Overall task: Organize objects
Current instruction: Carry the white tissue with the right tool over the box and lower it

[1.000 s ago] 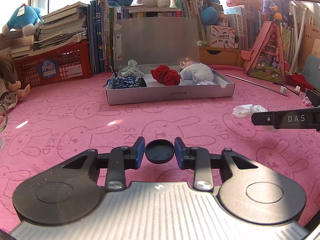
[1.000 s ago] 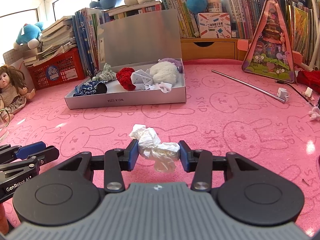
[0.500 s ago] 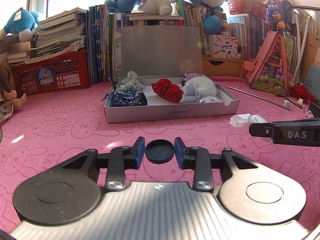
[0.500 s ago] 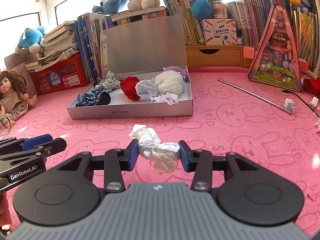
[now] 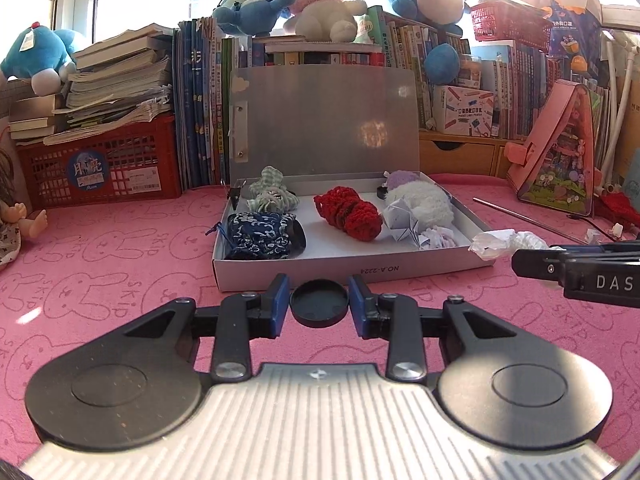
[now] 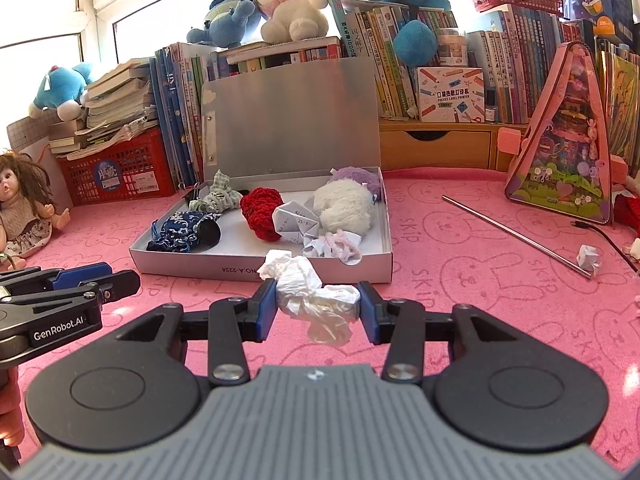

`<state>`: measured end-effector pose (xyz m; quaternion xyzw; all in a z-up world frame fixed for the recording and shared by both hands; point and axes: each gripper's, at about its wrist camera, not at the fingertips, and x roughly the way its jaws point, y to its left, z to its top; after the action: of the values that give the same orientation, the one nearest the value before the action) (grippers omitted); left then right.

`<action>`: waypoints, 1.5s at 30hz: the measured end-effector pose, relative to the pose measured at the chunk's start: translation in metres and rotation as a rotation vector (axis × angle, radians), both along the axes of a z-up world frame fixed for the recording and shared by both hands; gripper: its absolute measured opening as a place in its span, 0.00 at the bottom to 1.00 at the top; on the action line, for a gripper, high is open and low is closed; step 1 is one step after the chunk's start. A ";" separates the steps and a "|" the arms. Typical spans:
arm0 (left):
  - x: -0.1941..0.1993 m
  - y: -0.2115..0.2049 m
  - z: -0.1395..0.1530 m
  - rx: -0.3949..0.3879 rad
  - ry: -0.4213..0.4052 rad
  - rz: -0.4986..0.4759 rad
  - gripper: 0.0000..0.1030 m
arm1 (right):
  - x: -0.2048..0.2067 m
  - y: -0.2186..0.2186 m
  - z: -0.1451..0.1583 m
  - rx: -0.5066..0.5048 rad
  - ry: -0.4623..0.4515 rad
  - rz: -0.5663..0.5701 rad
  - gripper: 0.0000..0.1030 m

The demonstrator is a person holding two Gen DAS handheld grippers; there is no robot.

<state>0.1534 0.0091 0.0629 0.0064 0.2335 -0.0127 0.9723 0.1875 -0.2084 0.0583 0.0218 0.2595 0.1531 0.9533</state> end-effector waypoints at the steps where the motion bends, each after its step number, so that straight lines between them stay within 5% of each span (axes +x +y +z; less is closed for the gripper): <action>1: 0.004 0.001 0.001 -0.002 0.002 0.002 0.36 | 0.003 0.001 0.001 -0.004 -0.002 0.001 0.48; 31: 0.158 0.019 0.019 -0.021 0.010 0.042 0.37 | 0.133 0.034 0.033 0.010 0.026 -0.023 0.48; 45: 0.227 0.032 -0.019 -0.015 0.082 0.058 0.37 | 0.207 0.065 0.001 -0.018 0.112 -0.001 0.48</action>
<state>0.3804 0.0409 0.0434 -0.0084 0.2729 0.0135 0.9619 0.3945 -0.1430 0.0591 0.0220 0.3140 0.1487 0.9375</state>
